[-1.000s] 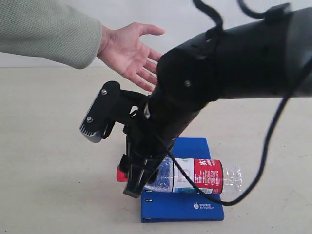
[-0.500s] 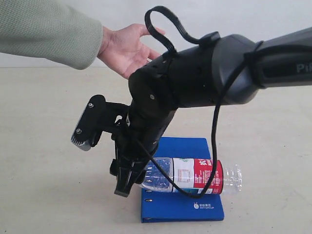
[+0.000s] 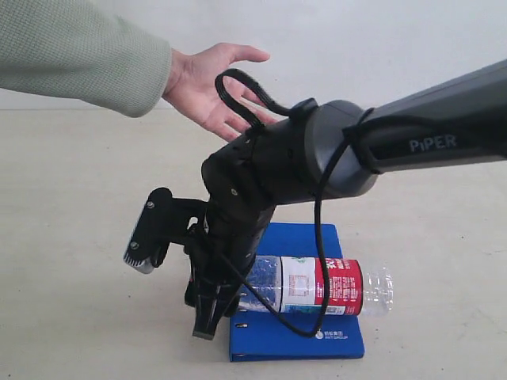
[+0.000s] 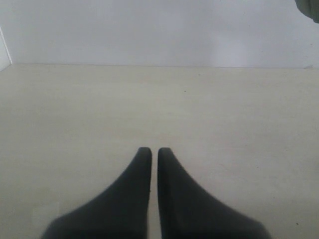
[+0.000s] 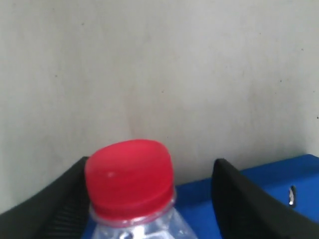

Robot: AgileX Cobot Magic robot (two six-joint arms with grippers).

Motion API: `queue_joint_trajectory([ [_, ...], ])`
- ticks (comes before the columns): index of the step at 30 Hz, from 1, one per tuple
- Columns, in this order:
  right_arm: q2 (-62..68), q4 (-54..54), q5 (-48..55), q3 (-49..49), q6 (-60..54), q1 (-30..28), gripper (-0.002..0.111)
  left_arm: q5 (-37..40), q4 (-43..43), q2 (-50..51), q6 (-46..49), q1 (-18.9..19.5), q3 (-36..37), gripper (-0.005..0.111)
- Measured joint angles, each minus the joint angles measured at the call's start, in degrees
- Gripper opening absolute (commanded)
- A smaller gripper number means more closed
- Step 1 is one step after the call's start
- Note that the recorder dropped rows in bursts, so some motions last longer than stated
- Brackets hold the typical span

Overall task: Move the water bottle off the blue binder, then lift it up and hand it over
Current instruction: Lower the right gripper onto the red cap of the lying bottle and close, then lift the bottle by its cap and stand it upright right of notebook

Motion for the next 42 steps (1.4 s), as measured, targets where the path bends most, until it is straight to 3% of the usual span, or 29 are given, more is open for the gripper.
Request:
queue_joint_trajectory([
  [4,0.0,-0.5,0.3,-1.1,-0.1,0.0,0.001,0.0,0.0,0.0,0.0,0.0,0.0,0.004],
  [15,-3.8,-1.5,5.8,-3.0,-0.2,-0.1,0.0,0.0,0.0,0.0,0.0,0.0,0.0,0.004],
  [19,-9.3,-1.5,5.9,-3.1,0.0,-3.0,0.0,0.0,0.0,0.0,0.0,0.0,0.0,0.004],
  [33,-25.8,0.4,-1.0,-3.3,2.5,-31.5,0.0,0.0,0.0,0.0,0.0,0.0,0.0,0.004],
  [37,-25.9,14.2,-8.8,-1.2,-2.2,-39.8,0.0,0.0,0.0,0.0,0.0,0.0,0.0,0.004],
  [42,-25.7,41.2,-26.3,5.5,-21.8,-41.7,0.0,0.0,0.0,0.0,0.0,0.0,0.0,0.004],
])
